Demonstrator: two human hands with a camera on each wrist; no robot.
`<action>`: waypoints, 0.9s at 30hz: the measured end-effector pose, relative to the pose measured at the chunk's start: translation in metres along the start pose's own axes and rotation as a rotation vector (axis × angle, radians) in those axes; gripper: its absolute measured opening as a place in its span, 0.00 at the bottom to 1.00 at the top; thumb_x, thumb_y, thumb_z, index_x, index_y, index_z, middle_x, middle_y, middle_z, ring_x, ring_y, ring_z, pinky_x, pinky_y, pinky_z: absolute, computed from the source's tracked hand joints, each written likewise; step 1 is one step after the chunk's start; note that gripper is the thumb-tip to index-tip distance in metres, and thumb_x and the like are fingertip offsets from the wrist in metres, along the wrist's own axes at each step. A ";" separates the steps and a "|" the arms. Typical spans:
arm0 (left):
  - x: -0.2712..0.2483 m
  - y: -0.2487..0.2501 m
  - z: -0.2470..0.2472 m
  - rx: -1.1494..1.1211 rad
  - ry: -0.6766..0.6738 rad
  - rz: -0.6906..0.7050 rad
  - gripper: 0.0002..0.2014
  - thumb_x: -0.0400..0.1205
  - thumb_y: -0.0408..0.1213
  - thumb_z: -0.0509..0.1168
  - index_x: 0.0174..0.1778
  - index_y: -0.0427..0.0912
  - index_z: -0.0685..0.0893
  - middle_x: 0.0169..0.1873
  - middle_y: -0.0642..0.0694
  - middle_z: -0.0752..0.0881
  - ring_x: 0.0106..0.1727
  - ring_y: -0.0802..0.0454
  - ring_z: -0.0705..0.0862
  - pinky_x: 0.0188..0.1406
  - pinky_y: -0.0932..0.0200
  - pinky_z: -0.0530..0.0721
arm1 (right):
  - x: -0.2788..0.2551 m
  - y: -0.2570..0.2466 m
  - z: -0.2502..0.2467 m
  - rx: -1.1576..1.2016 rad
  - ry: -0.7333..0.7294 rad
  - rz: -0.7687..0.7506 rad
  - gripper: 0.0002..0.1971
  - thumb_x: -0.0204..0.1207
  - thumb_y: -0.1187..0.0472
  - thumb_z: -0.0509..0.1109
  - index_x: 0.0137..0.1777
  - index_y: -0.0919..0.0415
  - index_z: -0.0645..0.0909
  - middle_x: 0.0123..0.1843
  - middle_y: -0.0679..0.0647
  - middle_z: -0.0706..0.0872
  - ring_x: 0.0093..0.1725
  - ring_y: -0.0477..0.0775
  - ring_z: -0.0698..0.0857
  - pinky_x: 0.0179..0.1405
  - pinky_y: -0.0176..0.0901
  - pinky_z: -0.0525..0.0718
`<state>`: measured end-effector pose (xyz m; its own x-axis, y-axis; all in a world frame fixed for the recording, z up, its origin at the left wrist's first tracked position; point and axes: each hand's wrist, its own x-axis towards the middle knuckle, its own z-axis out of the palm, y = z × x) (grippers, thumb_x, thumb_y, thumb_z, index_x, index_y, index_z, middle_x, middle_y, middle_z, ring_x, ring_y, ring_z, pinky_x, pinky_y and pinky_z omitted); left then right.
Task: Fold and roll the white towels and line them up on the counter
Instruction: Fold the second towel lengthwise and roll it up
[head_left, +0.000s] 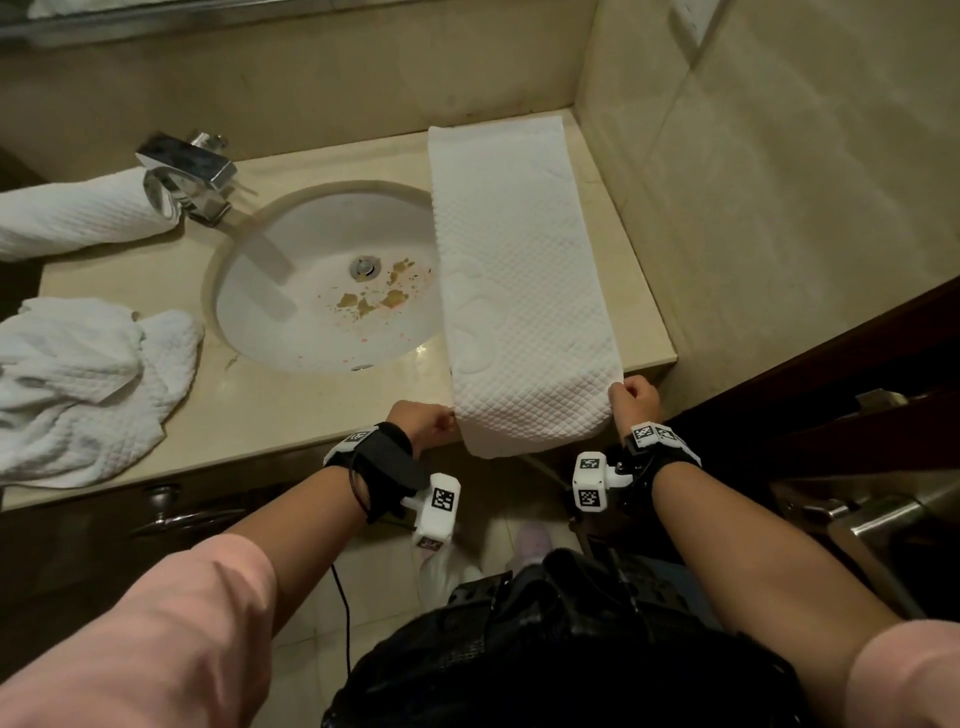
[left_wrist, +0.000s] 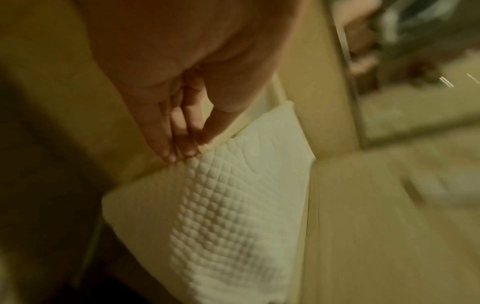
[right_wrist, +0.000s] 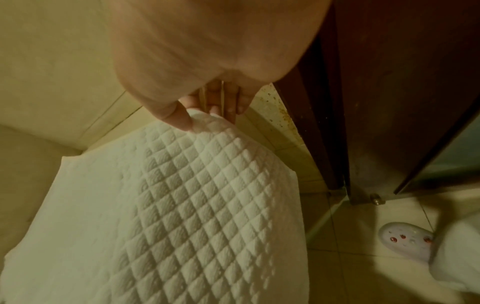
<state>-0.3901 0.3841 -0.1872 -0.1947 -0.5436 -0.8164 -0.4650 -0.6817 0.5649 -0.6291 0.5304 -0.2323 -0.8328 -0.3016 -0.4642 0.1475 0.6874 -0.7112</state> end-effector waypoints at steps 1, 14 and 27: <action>-0.002 0.001 0.001 -0.169 -0.006 -0.061 0.09 0.82 0.21 0.60 0.35 0.33 0.77 0.32 0.38 0.79 0.34 0.48 0.80 0.27 0.64 0.86 | -0.002 -0.002 0.000 -0.009 0.006 0.004 0.07 0.72 0.60 0.64 0.34 0.56 0.73 0.44 0.58 0.78 0.39 0.56 0.75 0.40 0.46 0.73; -0.001 -0.008 0.018 -0.222 -0.057 -0.258 0.15 0.83 0.23 0.51 0.30 0.39 0.66 0.21 0.43 0.67 0.21 0.49 0.68 0.32 0.59 0.67 | -0.006 0.014 -0.005 -0.037 -0.094 0.051 0.08 0.78 0.56 0.68 0.47 0.61 0.77 0.43 0.56 0.80 0.44 0.56 0.78 0.44 0.44 0.74; 0.032 -0.024 0.022 0.022 -0.249 -0.253 0.18 0.83 0.29 0.60 0.27 0.42 0.67 0.09 0.51 0.64 0.09 0.56 0.63 0.11 0.68 0.64 | -0.027 0.034 -0.013 -0.226 -0.155 -0.015 0.13 0.80 0.56 0.66 0.36 0.59 0.70 0.38 0.57 0.77 0.39 0.57 0.75 0.39 0.43 0.70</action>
<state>-0.4038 0.3938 -0.2292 -0.2741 -0.2213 -0.9359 -0.5435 -0.7672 0.3405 -0.6088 0.5709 -0.2372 -0.7399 -0.3985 -0.5420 -0.0020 0.8069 -0.5907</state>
